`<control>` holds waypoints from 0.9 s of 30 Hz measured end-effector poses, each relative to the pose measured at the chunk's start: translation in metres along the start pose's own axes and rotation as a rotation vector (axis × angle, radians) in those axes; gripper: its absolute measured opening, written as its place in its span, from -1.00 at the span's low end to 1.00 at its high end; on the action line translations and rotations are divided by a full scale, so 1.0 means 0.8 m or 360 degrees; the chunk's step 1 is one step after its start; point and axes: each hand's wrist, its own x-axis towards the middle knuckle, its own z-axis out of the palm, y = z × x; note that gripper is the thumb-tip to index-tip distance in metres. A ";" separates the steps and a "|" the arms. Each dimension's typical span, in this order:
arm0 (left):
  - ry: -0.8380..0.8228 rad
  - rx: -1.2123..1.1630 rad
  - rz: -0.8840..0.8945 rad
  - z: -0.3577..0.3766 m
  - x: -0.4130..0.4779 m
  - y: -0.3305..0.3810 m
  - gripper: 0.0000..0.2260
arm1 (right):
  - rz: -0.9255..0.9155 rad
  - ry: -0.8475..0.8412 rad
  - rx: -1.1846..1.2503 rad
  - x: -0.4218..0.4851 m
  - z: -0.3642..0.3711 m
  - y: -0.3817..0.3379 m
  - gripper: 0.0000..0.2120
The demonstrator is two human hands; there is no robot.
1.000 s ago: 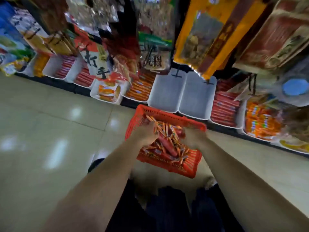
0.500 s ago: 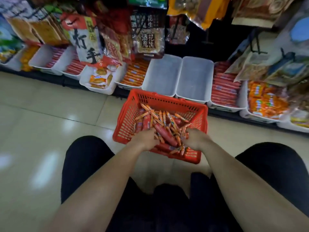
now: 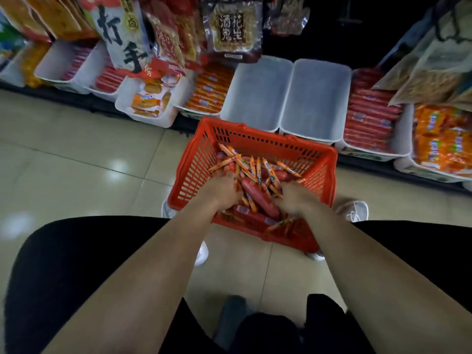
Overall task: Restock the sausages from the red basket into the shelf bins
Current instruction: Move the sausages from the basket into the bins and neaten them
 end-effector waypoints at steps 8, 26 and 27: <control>0.0086 0.0240 -0.0103 0.020 0.136 -0.056 -0.38 | 0.0151 0.0032 -0.0126 0.134 0.042 0.017 -0.26; 0.0510 -0.0309 -0.0201 0.068 0.265 -0.095 -0.82 | 0.0048 0.0518 0.0234 0.242 0.085 0.046 -0.54; 0.0529 -0.0426 -0.0243 0.068 0.269 -0.093 -0.85 | 0.0042 0.0542 0.0269 0.241 0.083 0.045 -0.55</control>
